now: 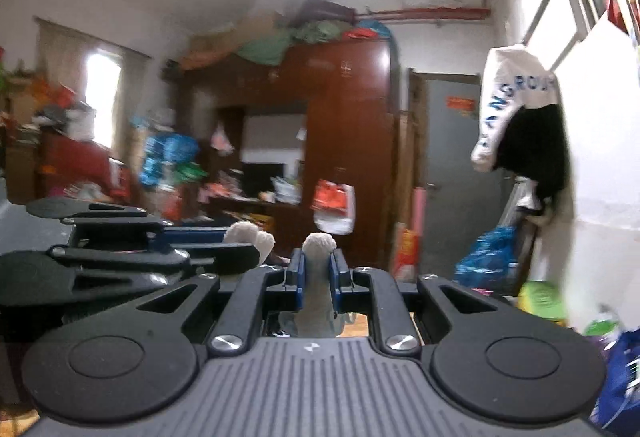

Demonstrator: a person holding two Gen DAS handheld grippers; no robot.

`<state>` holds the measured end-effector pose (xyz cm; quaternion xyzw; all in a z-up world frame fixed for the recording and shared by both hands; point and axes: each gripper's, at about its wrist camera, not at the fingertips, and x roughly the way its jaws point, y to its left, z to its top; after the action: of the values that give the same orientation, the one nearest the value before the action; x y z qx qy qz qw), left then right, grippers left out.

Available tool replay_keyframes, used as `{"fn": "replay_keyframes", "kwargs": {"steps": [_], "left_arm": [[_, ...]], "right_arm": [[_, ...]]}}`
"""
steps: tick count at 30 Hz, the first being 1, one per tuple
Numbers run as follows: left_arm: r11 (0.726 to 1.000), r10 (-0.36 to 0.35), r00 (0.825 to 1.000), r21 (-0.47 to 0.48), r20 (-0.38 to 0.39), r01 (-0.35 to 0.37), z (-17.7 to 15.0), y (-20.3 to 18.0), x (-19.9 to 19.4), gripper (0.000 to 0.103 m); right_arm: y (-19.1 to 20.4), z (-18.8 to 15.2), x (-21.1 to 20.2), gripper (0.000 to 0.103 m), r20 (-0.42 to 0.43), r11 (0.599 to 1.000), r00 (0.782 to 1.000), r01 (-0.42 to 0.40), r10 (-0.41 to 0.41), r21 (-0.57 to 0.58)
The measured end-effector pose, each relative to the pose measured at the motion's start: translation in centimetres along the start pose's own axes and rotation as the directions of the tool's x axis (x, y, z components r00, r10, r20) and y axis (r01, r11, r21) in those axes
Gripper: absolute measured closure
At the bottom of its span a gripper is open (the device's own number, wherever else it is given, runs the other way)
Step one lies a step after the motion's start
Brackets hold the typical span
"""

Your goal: Organize objects

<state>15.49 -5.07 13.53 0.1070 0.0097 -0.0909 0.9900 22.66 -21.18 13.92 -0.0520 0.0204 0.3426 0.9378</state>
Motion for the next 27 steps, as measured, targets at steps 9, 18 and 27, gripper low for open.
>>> {"fn": "replay_keyframes", "kwargs": {"steps": [9, 18, 27], "left_arm": [[0.998, -0.033, 0.988, -0.065, -0.150, 0.023, -1.7, 1.8, 10.8, 0.085], [0.996, -0.021, 0.950, -0.089, -0.311, -0.007, -5.4, 2.5, 15.4, 0.084], [0.998, 0.043, 0.950, -0.023, -0.308, -0.053, -5.8, 2.8, 13.6, 0.027]], "right_arm": [[-3.5, -2.2, 8.3, 0.089, -0.161, 0.995, 0.983, 0.096, -0.091, 0.027], [-4.0, -5.5, 10.4, 0.088, -0.264, 0.994, 0.959, 0.108, -0.100, 0.015], [-6.1, -5.0, 6.7, 0.005, -0.213, 0.978, 0.969, 0.155, -0.123, 0.141]]}}
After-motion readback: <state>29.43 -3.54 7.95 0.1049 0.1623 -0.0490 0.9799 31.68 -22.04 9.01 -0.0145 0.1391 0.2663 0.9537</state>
